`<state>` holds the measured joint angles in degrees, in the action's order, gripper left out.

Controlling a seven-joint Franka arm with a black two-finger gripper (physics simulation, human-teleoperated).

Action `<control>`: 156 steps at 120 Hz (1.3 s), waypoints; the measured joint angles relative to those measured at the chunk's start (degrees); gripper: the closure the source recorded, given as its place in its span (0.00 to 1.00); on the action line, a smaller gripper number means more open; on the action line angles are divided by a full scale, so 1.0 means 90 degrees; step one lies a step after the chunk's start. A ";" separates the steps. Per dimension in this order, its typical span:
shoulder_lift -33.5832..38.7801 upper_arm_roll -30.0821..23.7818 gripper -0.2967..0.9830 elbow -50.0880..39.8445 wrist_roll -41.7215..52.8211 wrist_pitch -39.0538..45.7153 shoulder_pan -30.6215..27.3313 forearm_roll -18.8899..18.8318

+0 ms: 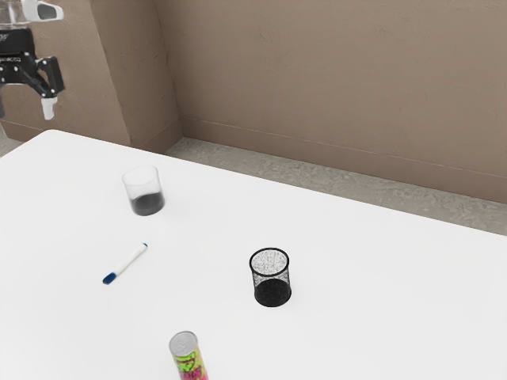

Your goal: Put the marker into the pen holder.

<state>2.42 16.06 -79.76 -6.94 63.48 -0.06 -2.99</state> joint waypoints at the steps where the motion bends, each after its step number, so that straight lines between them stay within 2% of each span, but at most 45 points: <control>1: 0.0025 -0.0010 0.23 -0.0051 -0.0017 0.0082 -0.0051 -0.0008; 9: 0.0176 -0.0052 0.23 -0.0419 -0.0143 0.0671 -0.0202 -0.0052; 24: 0.0395 -0.0064 0.23 -0.1283 -0.0333 0.1620 0.0267 -0.0059; 46: 0.0433 -0.0066 0.23 -0.2991 -0.0553 0.2705 -0.0236 0.0007; 65: 0.0017 -0.0066 0.23 -0.3708 -0.0520 0.3844 -0.0328 0.0068; 106: -0.1715 -0.0076 0.24 -0.3701 0.0728 0.6035 -0.0489 0.0104; 122: -0.2601 -0.0076 0.25 -0.3088 0.1343 0.5976 -0.0553 0.0312; 134: -0.2943 -0.0095 0.26 -0.2927 0.1745 0.5857 -0.0594 0.0560; 156: -0.3777 -0.0190 0.26 -0.2051 0.2349 0.5462 -0.0607 0.0850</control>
<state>-31.57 14.36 -98.22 14.20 112.63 -5.53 4.66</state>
